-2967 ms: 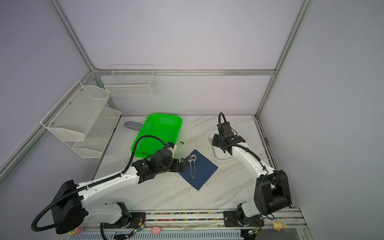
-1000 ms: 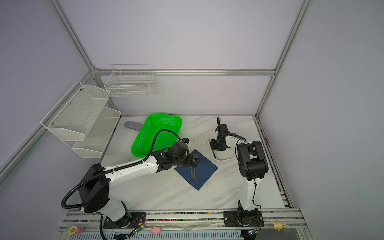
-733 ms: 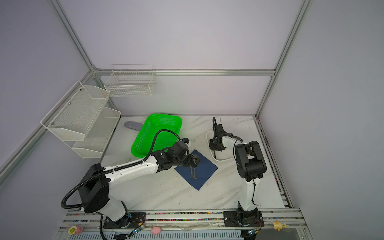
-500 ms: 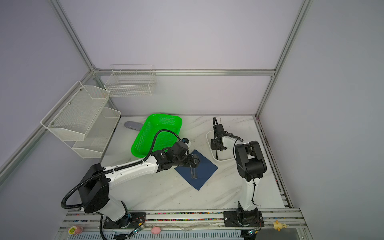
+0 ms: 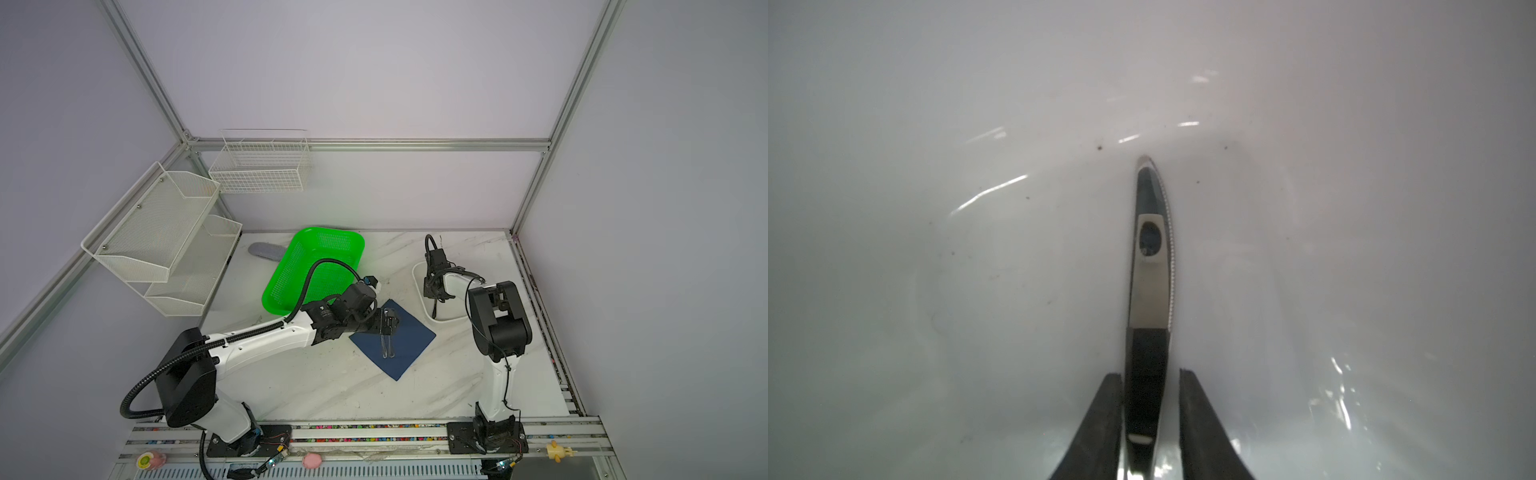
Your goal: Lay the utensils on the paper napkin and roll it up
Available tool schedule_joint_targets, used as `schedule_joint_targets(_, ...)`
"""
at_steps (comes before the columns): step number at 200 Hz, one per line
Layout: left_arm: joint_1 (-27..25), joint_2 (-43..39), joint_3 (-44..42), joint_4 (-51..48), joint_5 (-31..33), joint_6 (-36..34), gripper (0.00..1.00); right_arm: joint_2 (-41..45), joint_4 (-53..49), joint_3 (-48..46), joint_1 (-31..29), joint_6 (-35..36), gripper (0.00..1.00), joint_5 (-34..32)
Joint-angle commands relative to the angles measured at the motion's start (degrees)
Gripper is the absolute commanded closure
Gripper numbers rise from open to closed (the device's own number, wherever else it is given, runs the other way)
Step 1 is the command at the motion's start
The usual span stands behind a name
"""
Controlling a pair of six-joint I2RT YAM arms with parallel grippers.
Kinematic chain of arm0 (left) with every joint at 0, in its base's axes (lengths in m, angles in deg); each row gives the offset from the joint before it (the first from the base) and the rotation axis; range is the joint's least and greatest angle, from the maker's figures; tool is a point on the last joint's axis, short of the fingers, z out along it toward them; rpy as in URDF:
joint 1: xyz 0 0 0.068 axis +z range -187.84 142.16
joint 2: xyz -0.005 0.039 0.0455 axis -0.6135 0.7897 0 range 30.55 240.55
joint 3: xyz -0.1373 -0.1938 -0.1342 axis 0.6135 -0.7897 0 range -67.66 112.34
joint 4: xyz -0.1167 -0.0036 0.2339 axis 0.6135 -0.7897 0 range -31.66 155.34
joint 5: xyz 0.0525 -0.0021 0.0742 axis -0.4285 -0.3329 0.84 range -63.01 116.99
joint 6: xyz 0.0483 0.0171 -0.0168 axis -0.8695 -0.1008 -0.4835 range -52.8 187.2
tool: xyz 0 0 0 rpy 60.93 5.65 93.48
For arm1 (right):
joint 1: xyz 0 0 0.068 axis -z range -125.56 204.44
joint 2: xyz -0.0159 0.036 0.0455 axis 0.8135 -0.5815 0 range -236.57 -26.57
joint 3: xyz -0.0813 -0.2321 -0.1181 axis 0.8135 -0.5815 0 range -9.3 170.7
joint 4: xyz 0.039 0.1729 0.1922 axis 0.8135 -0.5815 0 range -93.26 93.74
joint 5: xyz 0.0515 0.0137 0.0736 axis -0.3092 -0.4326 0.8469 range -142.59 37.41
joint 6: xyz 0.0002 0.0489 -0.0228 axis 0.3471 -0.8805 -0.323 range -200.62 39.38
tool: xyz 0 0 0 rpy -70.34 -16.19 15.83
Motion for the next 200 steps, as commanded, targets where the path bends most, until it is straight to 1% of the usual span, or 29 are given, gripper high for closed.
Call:
schedule_joint_targets(1,-0.20,-4.63,0.34,1.84,1.70,-1.66,0.00,-5.09,-9.31,-1.17,-2.09,-0.24,0.73,-4.13)
schedule_joint_targets(14,-0.14,-5.57,-0.90,2.64,1.91,-2.22,0.01,-6.86,-10.72,-0.99,-2.25,-2.42,0.73,-1.64)
schedule_joint_targets(25,-0.02,-6.24,-1.60,3.06,1.78,-2.68,0.00,-6.25,-10.31,-2.22,-1.98,-3.59,0.71,-0.64)
schedule_joint_targets(57,0.23,-8.12,-3.26,2.82,1.08,-3.73,0.00,0.47,-3.56,-7.34,1.80,-7.35,0.71,12.33)
schedule_joint_targets(59,0.24,-8.35,-3.34,2.91,1.04,-3.69,0.01,0.80,-2.88,-7.78,2.27,-7.76,0.71,14.23)
schedule_joint_targets(69,0.49,-9.42,-4.14,3.27,0.94,-3.46,0.00,1.87,-0.67,-8.98,3.97,-8.90,0.71,19.09)
schedule_joint_targets(79,0.75,-9.53,-5.06,4.39,0.94,-3.65,0.00,1.95,0.63,-9.55,5.17,-9.50,0.71,22.49)
schedule_joint_targets(82,0.85,-11.43,-5.38,4.79,0.94,-3.78,0.00,1.94,0.89,-9.74,5.38,-9.64,0.71,23.16)
schedule_joint_targets(92,1.02,-12.57,-6.43,5.80,1.07,-3.87,0.00,1.92,2.89,-10.81,6.27,-10.84,0.71,25.37)
schedule_joint_targets(135,1.48,-14.13,-8.03,6.14,0.96,-3.15,0.01,-0.43,7.77,-13.65,7.68,-12.88,0.78,27.50)
schedule_joint_targets(182,1.57,-13.05,-7.01,5.69,0.51,-3.15,0.01,-2.41,8.72,-12.78,7.73,-12.68,0.80,25.66)
schedule_joint_targets(200,1.63,-12.43,-6.42,5.24,0.26,-3.12,0.00,-2.89,9.12,-11.84,7.75,-11.72,0.83,28.82)
